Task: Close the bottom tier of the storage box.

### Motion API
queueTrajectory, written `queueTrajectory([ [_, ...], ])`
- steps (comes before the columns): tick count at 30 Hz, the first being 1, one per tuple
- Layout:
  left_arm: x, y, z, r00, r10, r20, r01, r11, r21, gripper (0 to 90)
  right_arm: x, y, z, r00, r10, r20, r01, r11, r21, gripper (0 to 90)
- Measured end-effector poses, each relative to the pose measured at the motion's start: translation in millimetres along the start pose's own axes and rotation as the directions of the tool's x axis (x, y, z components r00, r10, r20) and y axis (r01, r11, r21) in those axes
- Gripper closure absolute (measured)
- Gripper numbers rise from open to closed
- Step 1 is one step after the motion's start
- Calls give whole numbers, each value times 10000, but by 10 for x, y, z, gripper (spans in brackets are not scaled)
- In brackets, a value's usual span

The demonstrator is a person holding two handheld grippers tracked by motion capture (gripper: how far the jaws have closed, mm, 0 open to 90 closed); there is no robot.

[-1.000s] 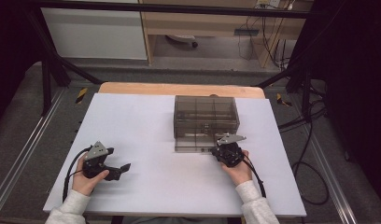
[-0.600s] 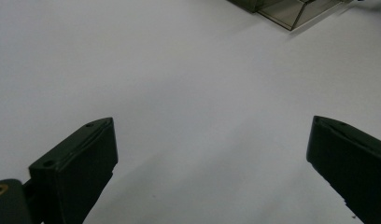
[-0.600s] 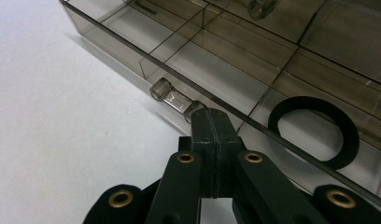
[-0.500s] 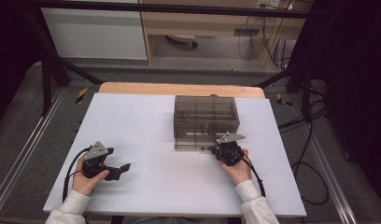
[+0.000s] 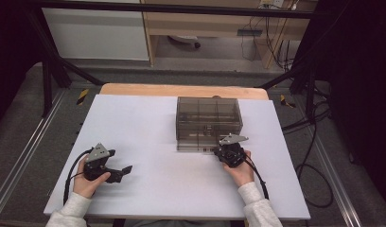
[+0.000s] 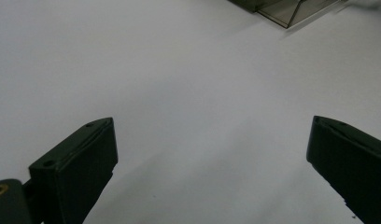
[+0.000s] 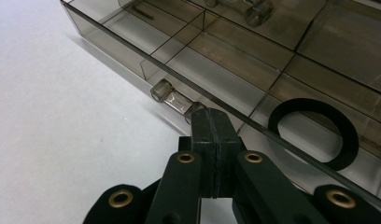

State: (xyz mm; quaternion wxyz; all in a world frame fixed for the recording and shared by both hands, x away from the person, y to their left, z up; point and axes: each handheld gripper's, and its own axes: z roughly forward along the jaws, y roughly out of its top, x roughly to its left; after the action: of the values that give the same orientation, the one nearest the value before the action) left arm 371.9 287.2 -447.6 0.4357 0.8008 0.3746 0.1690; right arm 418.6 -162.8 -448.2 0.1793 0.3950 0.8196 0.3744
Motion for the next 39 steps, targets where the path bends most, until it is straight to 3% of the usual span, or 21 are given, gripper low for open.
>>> queueTrajectory([
  [39, 1, 0, 3, 10000, 33, -15, -33, 10000, 49, 15, -61, 20, 47, 9998, -77, 180, 78, 10000, -53, 900],
])
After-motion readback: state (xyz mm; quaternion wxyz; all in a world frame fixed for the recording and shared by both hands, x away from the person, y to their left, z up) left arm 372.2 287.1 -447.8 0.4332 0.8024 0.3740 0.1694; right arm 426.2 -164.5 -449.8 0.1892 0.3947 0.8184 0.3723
